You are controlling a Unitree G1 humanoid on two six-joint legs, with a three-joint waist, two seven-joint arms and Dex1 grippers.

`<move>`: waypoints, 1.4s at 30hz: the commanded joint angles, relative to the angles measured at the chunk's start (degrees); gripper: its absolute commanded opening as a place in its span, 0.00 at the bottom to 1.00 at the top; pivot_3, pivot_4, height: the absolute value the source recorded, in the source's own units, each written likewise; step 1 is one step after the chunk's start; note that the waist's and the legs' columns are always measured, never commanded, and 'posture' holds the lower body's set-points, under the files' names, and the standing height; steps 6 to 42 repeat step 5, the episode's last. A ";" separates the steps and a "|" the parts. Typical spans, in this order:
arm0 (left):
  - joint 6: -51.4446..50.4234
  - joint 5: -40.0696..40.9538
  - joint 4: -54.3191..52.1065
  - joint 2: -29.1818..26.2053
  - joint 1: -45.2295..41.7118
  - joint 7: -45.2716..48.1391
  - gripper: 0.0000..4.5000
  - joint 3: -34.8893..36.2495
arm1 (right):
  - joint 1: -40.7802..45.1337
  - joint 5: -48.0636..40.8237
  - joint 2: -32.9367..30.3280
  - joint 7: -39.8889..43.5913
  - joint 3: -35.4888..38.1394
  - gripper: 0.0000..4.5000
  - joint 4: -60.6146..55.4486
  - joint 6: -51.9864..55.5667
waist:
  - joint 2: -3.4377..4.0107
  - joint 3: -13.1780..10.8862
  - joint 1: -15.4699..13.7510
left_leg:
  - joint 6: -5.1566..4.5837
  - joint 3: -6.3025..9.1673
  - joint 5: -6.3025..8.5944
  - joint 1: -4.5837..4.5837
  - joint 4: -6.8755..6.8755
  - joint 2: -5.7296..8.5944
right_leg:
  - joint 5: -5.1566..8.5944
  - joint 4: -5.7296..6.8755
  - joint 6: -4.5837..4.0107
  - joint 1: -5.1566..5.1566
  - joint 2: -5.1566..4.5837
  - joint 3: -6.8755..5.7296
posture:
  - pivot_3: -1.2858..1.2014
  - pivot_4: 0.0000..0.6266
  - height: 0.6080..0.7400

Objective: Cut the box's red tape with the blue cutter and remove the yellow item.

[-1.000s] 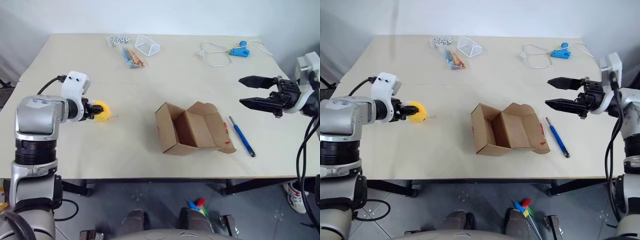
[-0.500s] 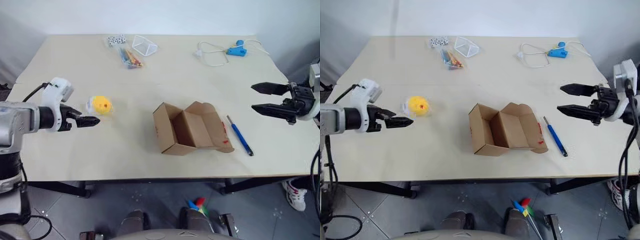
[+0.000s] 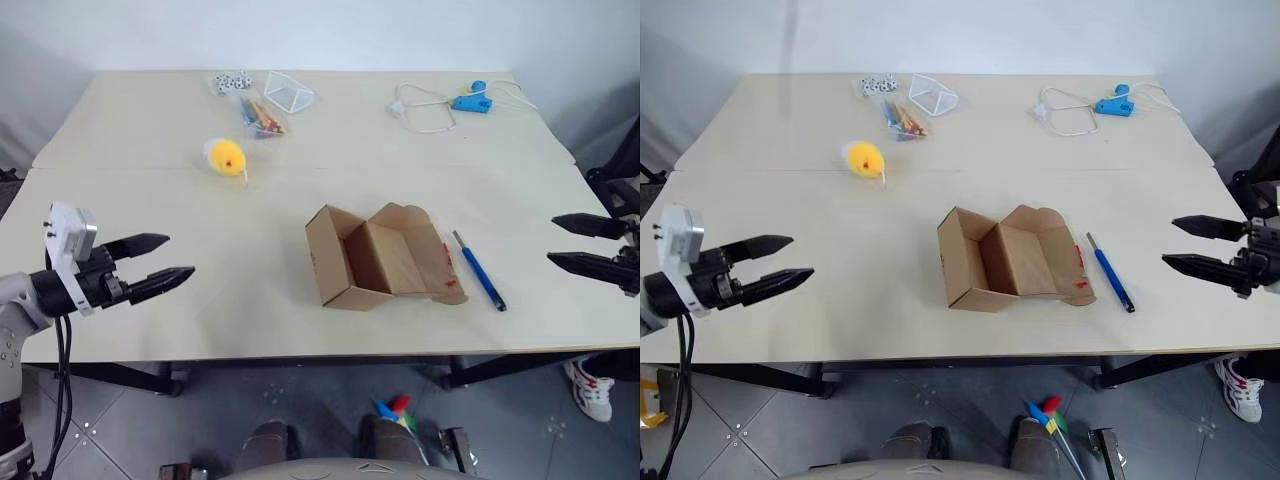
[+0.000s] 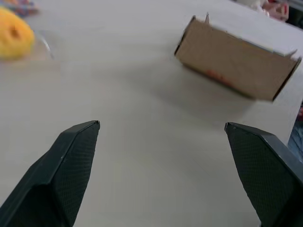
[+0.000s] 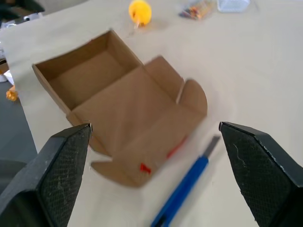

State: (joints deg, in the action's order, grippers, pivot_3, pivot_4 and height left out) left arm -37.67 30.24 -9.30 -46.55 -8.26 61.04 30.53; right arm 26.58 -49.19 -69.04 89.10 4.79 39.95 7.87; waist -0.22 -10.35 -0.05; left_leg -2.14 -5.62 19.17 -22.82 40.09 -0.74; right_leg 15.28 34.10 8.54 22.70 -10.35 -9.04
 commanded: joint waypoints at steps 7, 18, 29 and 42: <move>15.66 -3.34 7.44 1.64 0.95 0.98 1.00 -1.72 | -3.93 1.85 -0.65 3.40 7.30 1.00 0.63 -1.30 | 0.02 0.01 0.08 | -0.02 -0.01 0.01 0.20 -0.04 -0.07 | 0.00 -0.02 0.00 -0.17 -0.02 0.02 | 0.52 0.24 1.00; 15.66 -3.34 7.44 1.64 0.95 0.98 1.00 -1.72 | -3.93 1.85 -0.65 3.40 7.30 1.00 0.63 -1.30 | 0.02 0.01 0.08 | -0.02 -0.01 0.01 0.20 -0.04 -0.07 | 0.00 -0.02 0.00 -0.17 -0.02 0.02 | 0.52 0.24 1.00; 15.66 -3.34 7.44 1.64 0.95 0.98 1.00 -1.72 | -3.93 1.85 -0.65 3.40 7.30 1.00 0.63 -1.30 | 0.02 0.01 0.08 | -0.02 -0.01 0.01 0.20 -0.04 -0.07 | 0.00 -0.02 0.00 -0.17 -0.02 0.02 | 0.52 0.24 1.00; 15.66 -3.34 7.44 1.64 0.95 0.98 1.00 -1.72 | -3.93 1.85 -0.65 3.40 7.30 1.00 0.63 -1.30 | 0.02 0.01 0.08 | -0.02 -0.01 0.01 0.20 -0.04 -0.07 | 0.00 -0.02 0.00 -0.17 -0.02 0.02 | 0.52 0.24 1.00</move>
